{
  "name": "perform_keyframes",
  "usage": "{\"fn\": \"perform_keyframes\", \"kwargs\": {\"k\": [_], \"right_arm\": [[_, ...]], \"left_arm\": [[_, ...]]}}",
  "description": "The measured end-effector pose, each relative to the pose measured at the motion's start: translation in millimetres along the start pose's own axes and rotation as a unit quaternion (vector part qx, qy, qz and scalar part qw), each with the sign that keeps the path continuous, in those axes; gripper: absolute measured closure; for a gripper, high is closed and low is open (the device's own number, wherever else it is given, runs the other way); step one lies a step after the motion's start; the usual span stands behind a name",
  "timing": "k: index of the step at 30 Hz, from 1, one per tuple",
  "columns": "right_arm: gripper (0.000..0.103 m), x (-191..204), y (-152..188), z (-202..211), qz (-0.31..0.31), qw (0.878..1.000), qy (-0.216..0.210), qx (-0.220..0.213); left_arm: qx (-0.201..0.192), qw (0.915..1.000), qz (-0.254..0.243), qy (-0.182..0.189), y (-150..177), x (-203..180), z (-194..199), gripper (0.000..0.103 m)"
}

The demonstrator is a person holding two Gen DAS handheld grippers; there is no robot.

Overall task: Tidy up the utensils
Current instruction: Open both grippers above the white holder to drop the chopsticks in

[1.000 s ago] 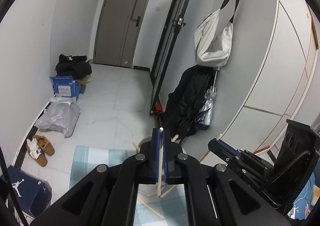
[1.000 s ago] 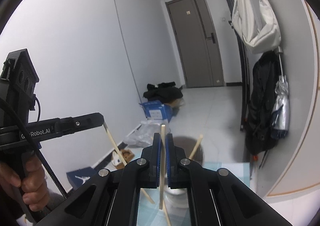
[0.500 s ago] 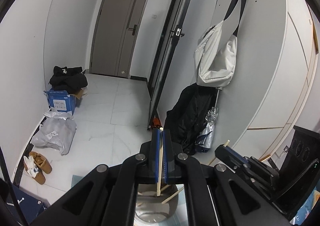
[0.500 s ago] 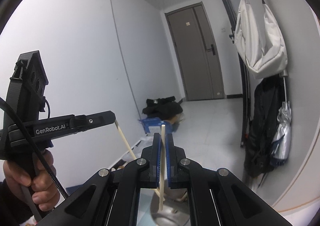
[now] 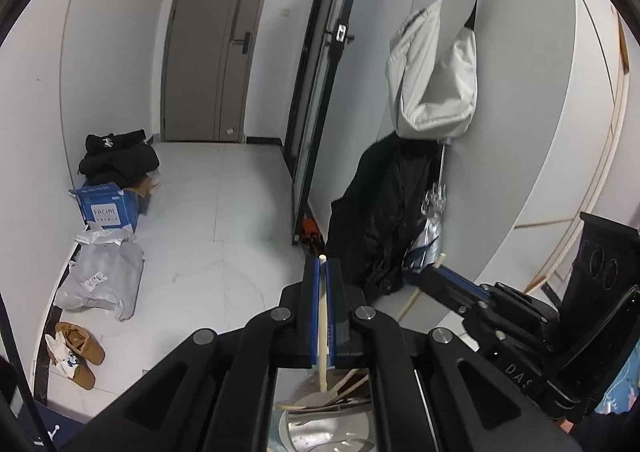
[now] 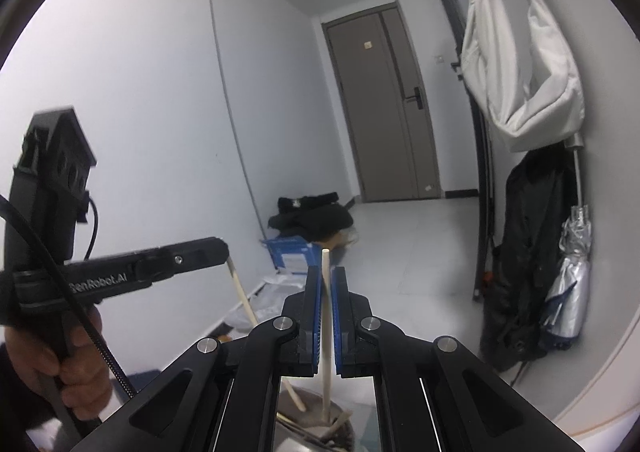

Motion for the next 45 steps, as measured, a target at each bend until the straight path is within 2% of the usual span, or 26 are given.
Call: {"fn": "perform_keyframes", "kwargs": {"k": [4, 8, 14, 19, 22, 24, 26, 28, 29, 30, 31, 36, 40, 42, 45], "right_arm": [[0.099, 4, 14, -6, 0.011, 1.000, -0.016, 0.009], [0.099, 10, 31, -8, 0.026, 0.999, -0.019, 0.017], [0.099, 12, 51, -18, 0.028, 0.998, -0.035, 0.053], [0.096, 15, 59, -26, 0.029, 0.995, -0.047, 0.085], [0.096, 16, 63, -30, 0.029, 0.993, -0.053, 0.100], [0.096, 16, 66, -29, 0.025, 0.992, -0.059, 0.107], [0.096, 16, 68, -24, 0.026, 0.992, -0.057, 0.108], [0.093, 15, 68, -16, 0.024, 0.992, -0.060, 0.109], [0.092, 15, 68, -12, 0.024, 0.992, -0.057, 0.107], [0.084, 16, 68, -6, 0.026, 0.993, -0.052, 0.103], [0.079, 17, 67, -3, 0.027, 0.993, -0.050, 0.101], [0.074, 27, 64, 20, 0.033, 0.995, -0.039, 0.089], [0.060, 36, 62, 38, 0.032, 0.996, -0.031, 0.075], [0.059, 41, 61, 44, 0.032, 0.997, -0.029, 0.069], [0.051, 50, 64, 57, 0.039, 0.997, -0.025, 0.065]], "left_arm": [[0.032, 0.9994, -0.006, 0.011, 9, 1, -10, 0.103], [0.057, 0.9981, 0.012, 0.019, 17, 6, -20, 0.103], [0.095, 0.9944, 0.030, 0.036, 25, 12, -30, 0.103], [0.112, 0.9924, 0.042, 0.028, 34, 15, -33, 0.103], [0.136, 0.9857, 0.081, 0.058, 41, 26, -38, 0.100], [0.131, 0.9840, 0.111, 0.049, 43, 36, -35, 0.100], [0.122, 0.9819, 0.138, 0.044, 44, 44, -28, 0.094], [0.101, 0.9846, 0.141, 0.020, 44, 44, -15, 0.074], [0.090, 0.9864, 0.137, 0.009, 45, 43, -9, 0.067], [0.079, 0.9880, 0.133, -0.004, 45, 41, -3, 0.055], [0.065, 0.9893, 0.130, -0.016, 46, 38, 6, 0.049], [0.047, 0.9898, 0.121, -0.057, 49, 29, 23, 0.042], [0.012, 0.9903, 0.094, -0.102, 54, 15, 46, 0.026], [0.002, 0.9894, 0.099, -0.106, 58, 15, 56, 0.023], [-0.005, 0.9869, 0.112, -0.116, 65, 17, 67, 0.021]]}}
Point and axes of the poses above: each gripper's, at about its wrist camera, not at the fingertips, and z roughly against the way its jaws point, x to its left, y to its underside, the point moved 1 cm from there along -z, roughly the way its jaws point, and after that the axes turned 4 degrees about z, right-handed, at the moved point
